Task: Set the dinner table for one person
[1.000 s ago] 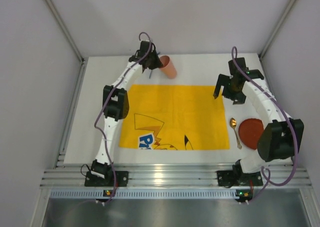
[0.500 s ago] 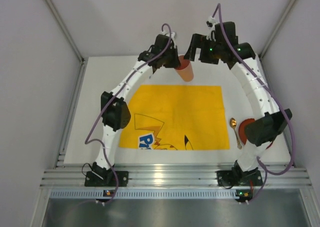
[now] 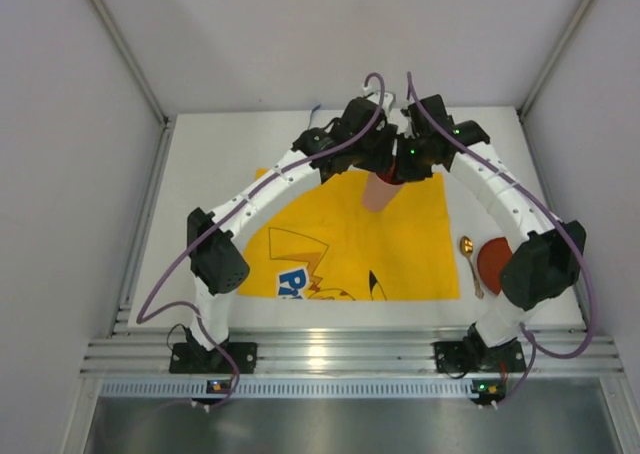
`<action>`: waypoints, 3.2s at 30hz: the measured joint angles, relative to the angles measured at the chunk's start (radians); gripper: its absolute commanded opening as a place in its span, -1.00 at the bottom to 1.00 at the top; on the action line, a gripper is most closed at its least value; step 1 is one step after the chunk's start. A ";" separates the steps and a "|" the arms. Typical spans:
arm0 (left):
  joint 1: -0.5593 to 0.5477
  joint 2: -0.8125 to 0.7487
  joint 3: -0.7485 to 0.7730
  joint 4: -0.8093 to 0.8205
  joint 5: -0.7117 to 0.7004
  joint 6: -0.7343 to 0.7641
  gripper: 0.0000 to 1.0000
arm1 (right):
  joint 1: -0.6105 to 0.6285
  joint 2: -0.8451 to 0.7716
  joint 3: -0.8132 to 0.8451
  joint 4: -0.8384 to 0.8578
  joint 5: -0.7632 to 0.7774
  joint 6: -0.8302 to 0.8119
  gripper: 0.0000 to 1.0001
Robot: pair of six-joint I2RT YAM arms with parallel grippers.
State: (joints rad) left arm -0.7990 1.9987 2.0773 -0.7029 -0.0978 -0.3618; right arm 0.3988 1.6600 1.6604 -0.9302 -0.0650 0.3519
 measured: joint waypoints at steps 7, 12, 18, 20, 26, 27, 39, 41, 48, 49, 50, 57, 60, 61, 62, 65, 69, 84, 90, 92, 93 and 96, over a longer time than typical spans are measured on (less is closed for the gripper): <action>-0.060 -0.143 -0.014 -0.078 -0.109 -0.023 0.98 | -0.052 -0.002 -0.041 -0.013 0.066 0.046 -1.00; -0.061 -0.227 -0.106 -0.138 -0.271 -0.063 0.98 | -0.060 0.029 0.078 -0.030 0.151 0.034 -1.00; -0.054 -0.433 -0.359 -0.173 -0.375 -0.115 0.98 | -0.119 0.077 0.093 -0.020 0.275 0.038 -1.00; -0.054 -0.510 -0.427 -0.175 -0.385 -0.136 0.98 | -0.149 0.104 0.056 0.006 0.295 0.046 -1.00; -0.054 -0.690 -0.545 -0.190 -0.401 -0.188 0.98 | -0.174 0.180 -0.042 0.087 0.312 0.082 -1.00; -0.054 -0.703 -0.547 -0.198 -0.407 -0.194 0.98 | -0.174 0.187 -0.062 0.117 0.313 0.088 -1.00; -0.017 -0.683 -0.548 -0.215 -0.421 -0.183 0.98 | -0.169 0.204 -0.212 0.302 0.324 0.135 -0.05; 0.030 -0.660 -0.545 -0.207 -0.389 -0.163 0.98 | -0.165 0.203 -0.228 0.305 0.323 0.140 0.29; 0.248 -0.462 -0.415 -0.142 -0.256 -0.070 0.98 | -0.158 0.185 -0.233 0.272 0.317 0.157 0.87; 0.272 -0.419 -0.378 -0.124 -0.246 -0.051 0.98 | -0.158 0.178 -0.230 0.256 0.313 0.160 0.88; 0.290 -0.378 -0.343 -0.109 -0.233 -0.032 0.98 | -0.156 0.171 -0.221 0.234 0.310 0.166 0.88; 0.391 -0.058 -0.132 0.040 -0.125 0.059 0.97 | -0.111 0.016 -0.087 0.098 0.296 0.192 0.89; 0.426 0.094 -0.030 0.070 -0.098 0.082 0.95 | -0.100 -0.081 -0.053 0.058 0.293 0.195 0.89; 0.439 0.151 0.006 0.078 -0.090 0.087 0.96 | -0.098 -0.100 -0.046 0.047 0.293 0.195 0.90; 0.449 0.200 0.044 0.082 -0.079 0.090 0.98 | -0.098 -0.117 -0.038 0.031 0.293 0.195 0.89; 0.481 0.327 0.133 0.113 -0.036 0.097 0.98 | -0.098 -0.129 -0.029 -0.008 0.292 0.195 0.89; 0.510 0.483 0.273 0.174 0.020 0.103 0.97 | -0.098 -0.133 -0.030 -0.074 0.286 0.194 0.89; 0.486 0.626 0.288 0.224 -0.022 0.152 -0.02 | -0.109 -0.216 -0.072 -0.221 0.323 0.199 0.89; 0.474 0.635 0.287 0.222 -0.101 0.180 -0.50 | -0.109 -0.146 -0.037 -0.225 0.320 0.186 0.89; 0.470 0.637 0.287 0.225 -0.113 0.180 -0.64 | -0.109 -0.130 -0.034 -0.225 0.317 0.176 0.89; 0.468 0.638 0.287 0.226 -0.119 0.182 -0.96 | -0.109 -0.125 -0.034 -0.225 0.315 0.172 0.89; 0.466 0.638 0.287 0.222 -0.128 0.190 -1.00 | -0.111 -0.120 -0.034 -0.225 0.312 0.162 0.89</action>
State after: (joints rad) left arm -0.3332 2.6366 2.3646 -0.4805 -0.2256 -0.1722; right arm 0.2878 1.5398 1.6260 -1.1553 0.2466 0.5140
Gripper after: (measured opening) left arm 0.022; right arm 0.944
